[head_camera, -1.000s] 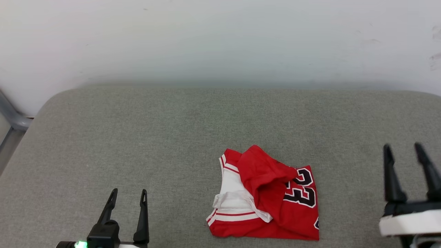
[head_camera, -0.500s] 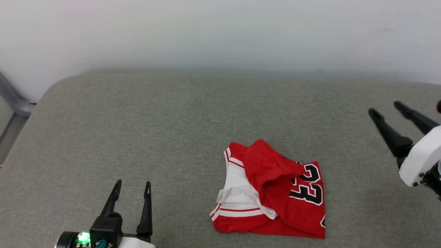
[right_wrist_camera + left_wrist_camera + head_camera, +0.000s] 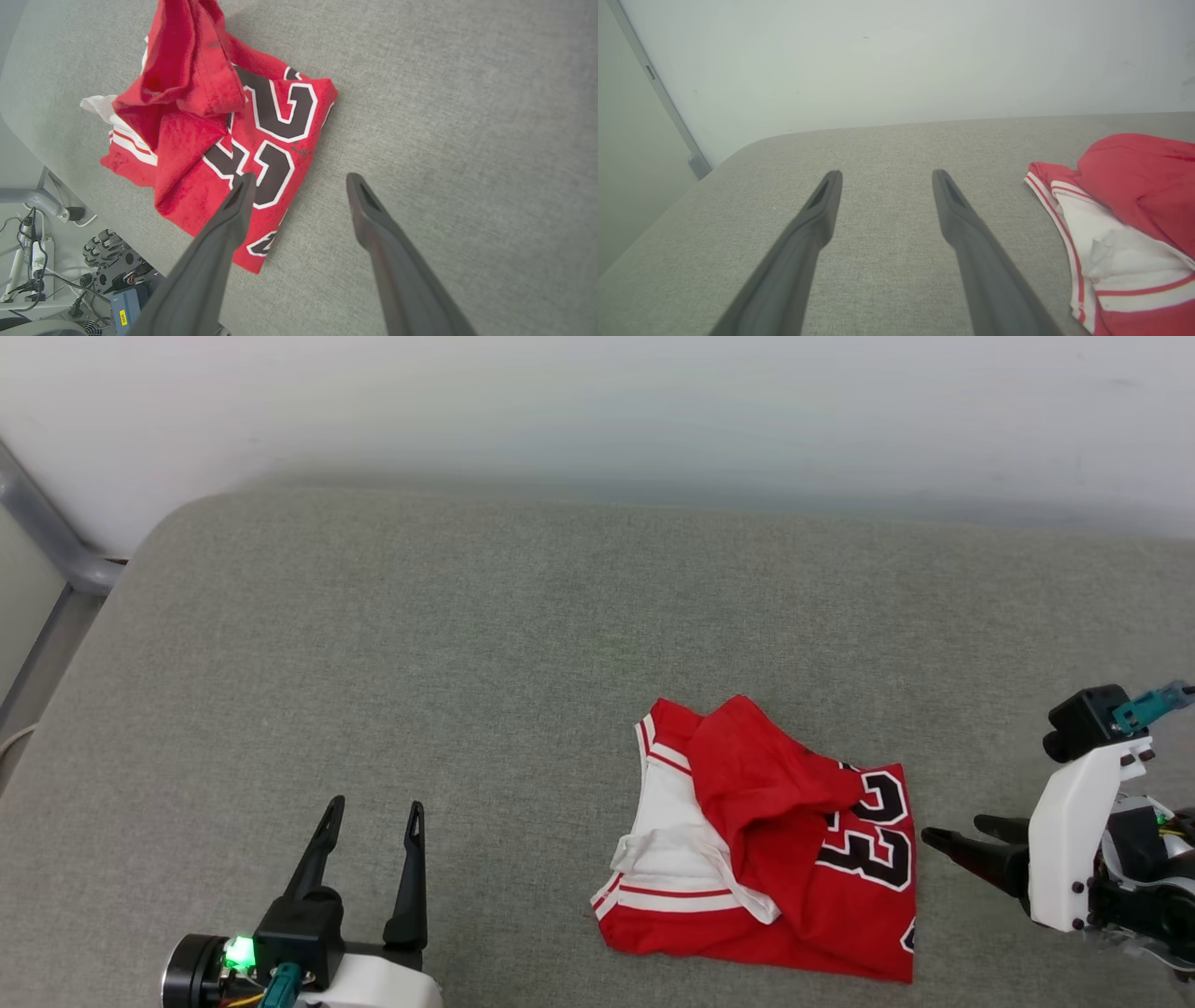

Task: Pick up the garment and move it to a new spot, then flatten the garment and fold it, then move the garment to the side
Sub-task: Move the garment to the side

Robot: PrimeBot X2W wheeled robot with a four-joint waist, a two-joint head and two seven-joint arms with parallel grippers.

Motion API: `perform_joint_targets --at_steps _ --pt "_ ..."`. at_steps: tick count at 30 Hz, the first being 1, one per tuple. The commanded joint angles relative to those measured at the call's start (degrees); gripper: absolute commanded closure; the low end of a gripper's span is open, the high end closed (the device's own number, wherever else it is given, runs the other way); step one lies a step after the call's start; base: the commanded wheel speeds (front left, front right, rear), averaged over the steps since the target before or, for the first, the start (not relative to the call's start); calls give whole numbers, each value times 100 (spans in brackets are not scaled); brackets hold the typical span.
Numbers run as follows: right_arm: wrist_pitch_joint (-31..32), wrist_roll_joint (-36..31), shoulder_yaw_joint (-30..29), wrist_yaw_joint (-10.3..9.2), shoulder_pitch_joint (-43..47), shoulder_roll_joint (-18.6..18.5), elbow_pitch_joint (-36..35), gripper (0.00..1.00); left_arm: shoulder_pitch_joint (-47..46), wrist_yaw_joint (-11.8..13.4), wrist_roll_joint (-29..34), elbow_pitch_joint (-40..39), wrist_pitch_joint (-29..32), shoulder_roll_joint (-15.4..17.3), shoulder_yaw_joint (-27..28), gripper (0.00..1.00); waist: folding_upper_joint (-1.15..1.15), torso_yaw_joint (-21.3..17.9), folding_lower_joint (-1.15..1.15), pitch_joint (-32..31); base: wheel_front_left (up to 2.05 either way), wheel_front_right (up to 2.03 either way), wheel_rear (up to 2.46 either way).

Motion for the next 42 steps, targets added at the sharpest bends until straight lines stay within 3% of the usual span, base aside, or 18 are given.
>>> perform_joint_targets --at_steps 1,13,20,21,22,33,42 --pt "-62 37 5 -5 1 75 97 0 -111 -18 -2 -5 -13 -2 9 0 0 71 -1 93 0 0 0" --pt "-649 300 440 -4 -142 633 941 0 -394 -65 -7 23 -13 -35 -29 0 0 275 -1 492 0 0 0" --pt "-1074 275 974 -6 -169 666 1328 0 -486 -59 -9 65 -13 -53 -39 0 0 328 -1 557 0 0 0" --pt "-1176 294 1030 -6 -196 643 1331 63 -481 -55 -18 72 -13 -54 -32 0 0 329 -1 553 0 0 0" --pt "-1276 330 1071 -6 -224 621 1344 100 -473 -53 -25 82 -13 -54 -21 0 0 327 -1 550 0 0 0" --pt "-2182 505 1489 -5 -662 283 1194 100 -420 -33 -58 107 -13 -86 -3 0 0 300 -1 464 0 0 0" --pt "-2812 -94 1980 -5 -1151 -347 680 100 -238 25 -104 38 -13 -106 111 0 0 -125 -1 303 0 0 0"
